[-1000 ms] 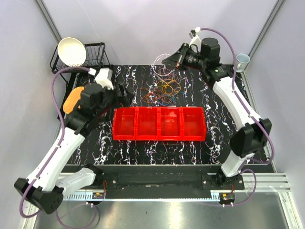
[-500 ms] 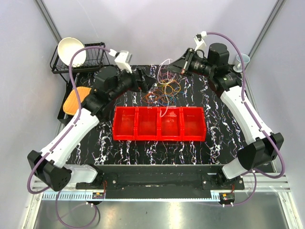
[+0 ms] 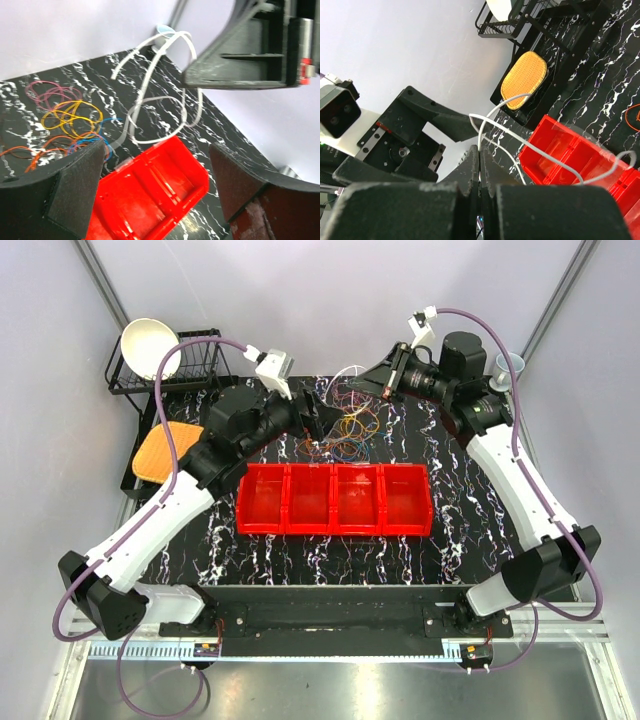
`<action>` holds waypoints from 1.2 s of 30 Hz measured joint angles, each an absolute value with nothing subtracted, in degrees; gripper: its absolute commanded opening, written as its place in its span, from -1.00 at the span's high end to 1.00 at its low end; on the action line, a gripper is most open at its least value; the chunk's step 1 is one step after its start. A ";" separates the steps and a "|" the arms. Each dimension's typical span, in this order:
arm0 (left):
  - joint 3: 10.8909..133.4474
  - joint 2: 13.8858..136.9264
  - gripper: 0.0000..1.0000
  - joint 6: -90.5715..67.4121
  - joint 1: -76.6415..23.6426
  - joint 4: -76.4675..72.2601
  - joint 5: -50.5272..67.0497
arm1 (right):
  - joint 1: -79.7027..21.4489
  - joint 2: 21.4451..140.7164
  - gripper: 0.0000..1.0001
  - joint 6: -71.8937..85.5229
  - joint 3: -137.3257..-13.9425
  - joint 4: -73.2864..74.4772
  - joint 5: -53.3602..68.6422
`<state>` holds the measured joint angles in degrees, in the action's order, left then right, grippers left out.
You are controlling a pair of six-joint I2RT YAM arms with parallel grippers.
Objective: Untangle the cables
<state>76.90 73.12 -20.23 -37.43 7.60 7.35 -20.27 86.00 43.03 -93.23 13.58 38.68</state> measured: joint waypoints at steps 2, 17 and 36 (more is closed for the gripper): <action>76.90 73.12 -0.73 -19.66 -37.47 7.57 6.28 | -20.27 85.71 1.00 43.22 -93.14 13.58 38.70; 76.93 75.85 1.00 -20.25 -37.74 3.57 3.88 | -20.62 83.31 1.00 44.93 -89.73 12.88 39.31; 85.84 57.21 1.00 -13.04 -38.48 29.47 -19.22 | -21.69 81.25 0.92 46.26 -79.92 23.51 17.74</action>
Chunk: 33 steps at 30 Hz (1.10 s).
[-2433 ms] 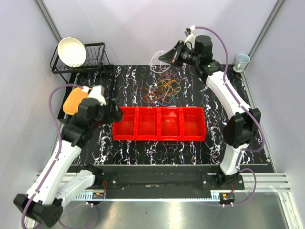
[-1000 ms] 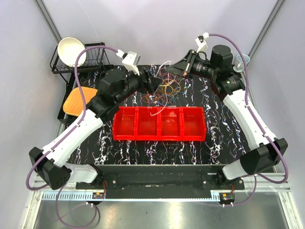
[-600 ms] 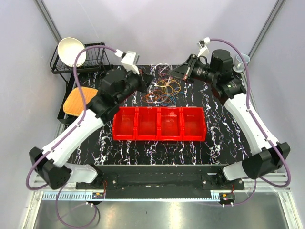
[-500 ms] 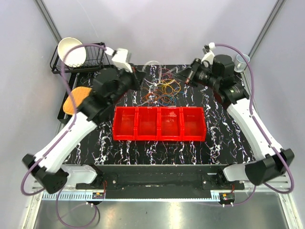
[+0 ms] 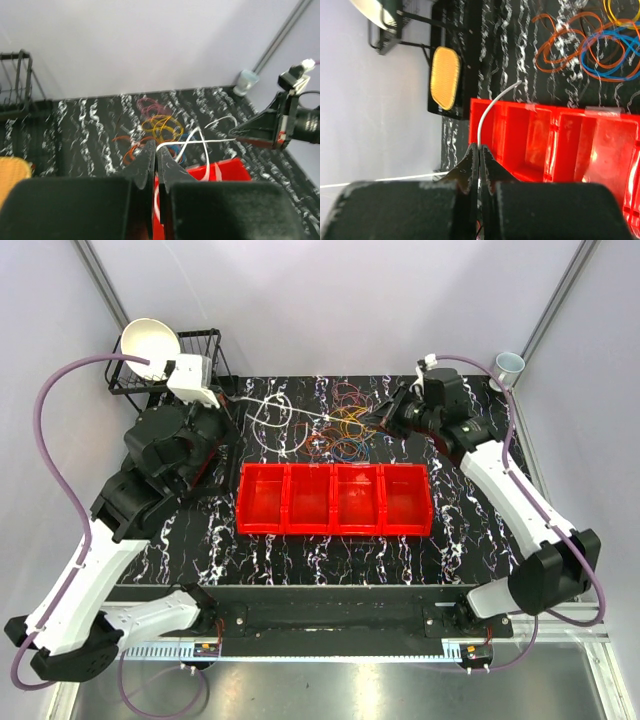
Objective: Untangle the cables
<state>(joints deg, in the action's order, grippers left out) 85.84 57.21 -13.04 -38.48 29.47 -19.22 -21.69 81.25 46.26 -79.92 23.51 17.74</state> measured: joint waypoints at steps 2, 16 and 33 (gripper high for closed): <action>85.47 57.32 1.00 -12.86 -38.46 31.22 -19.86 | -21.69 82.52 0.25 46.39 -79.92 24.38 18.37; 85.06 54.92 1.00 -14.31 -37.89 36.64 -26.59 | -20.60 87.05 -0.54 44.12 -81.80 32.62 19.00; 69.63 54.24 1.00 -16.97 -37.89 40.27 -35.33 | -20.60 87.53 -0.52 42.92 -82.19 32.86 19.51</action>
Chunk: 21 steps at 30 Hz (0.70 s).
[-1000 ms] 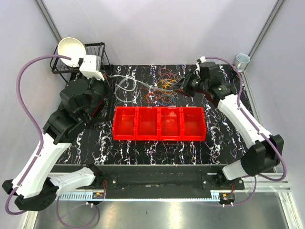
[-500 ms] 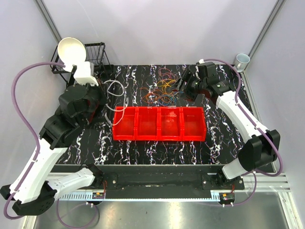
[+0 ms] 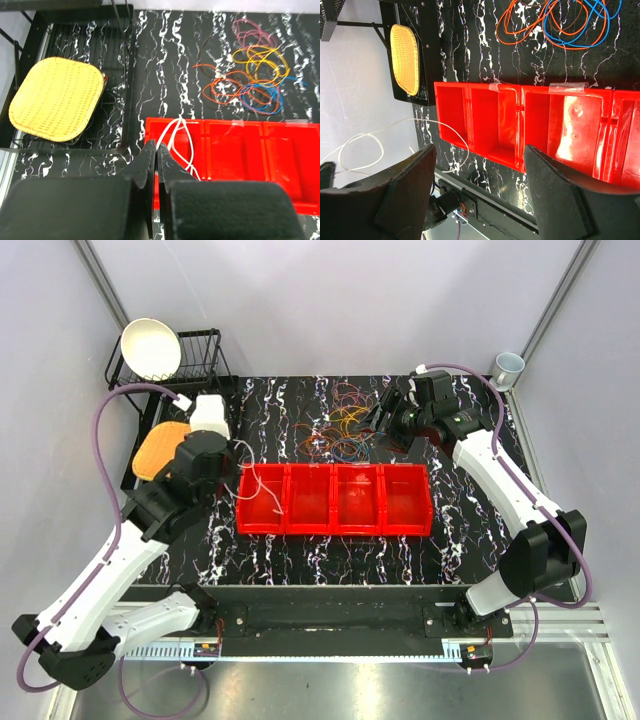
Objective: Untangle the cables
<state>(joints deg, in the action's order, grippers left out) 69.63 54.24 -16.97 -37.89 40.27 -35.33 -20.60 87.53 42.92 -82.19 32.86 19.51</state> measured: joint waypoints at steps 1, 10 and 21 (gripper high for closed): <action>69.23 54.59 1.00 -17.02 -37.89 40.05 -35.57 | -20.60 87.53 -0.53 42.85 -82.19 32.86 19.55; 66.11 60.49 1.00 -18.17 -37.89 38.46 -37.54 | -20.60 87.64 -0.52 42.19 -82.17 32.86 19.62; 60.62 67.99 1.00 -23.44 -34.13 34.26 -36.69 | -20.60 87.64 -0.52 41.76 -81.95 32.86 20.23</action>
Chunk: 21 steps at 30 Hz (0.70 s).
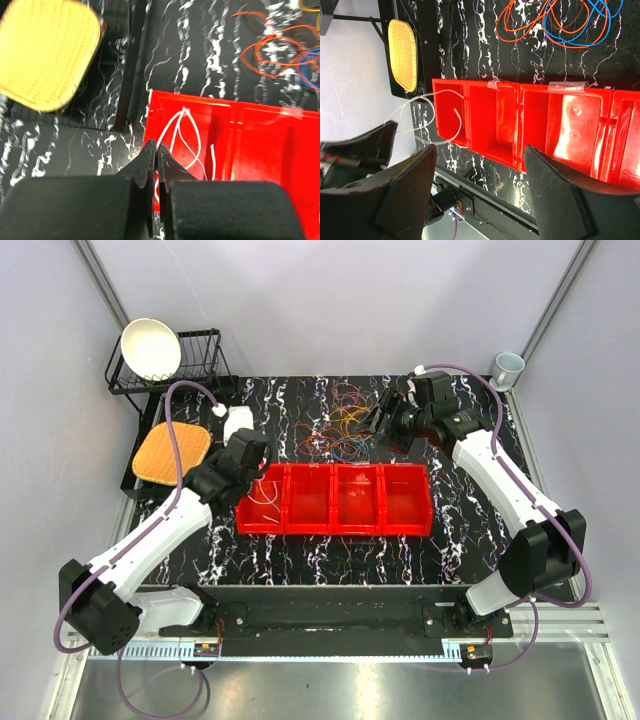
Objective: Untangle the cables
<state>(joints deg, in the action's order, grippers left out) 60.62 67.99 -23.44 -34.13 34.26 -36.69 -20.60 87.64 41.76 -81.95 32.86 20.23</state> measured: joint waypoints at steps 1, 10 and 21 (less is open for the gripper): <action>59.90 68.29 1.00 -24.05 -33.34 33.95 -36.23 | -20.60 87.64 -0.53 41.74 -81.91 32.88 20.23; 52.31 68.40 1.00 -28.75 -29.91 28.10 -31.03 | -20.60 87.64 -0.53 41.23 -80.77 32.86 20.45; 49.47 68.55 -0.97 -31.81 -29.28 25.78 -27.86 | -20.60 87.57 -0.62 41.15 -79.72 32.88 20.67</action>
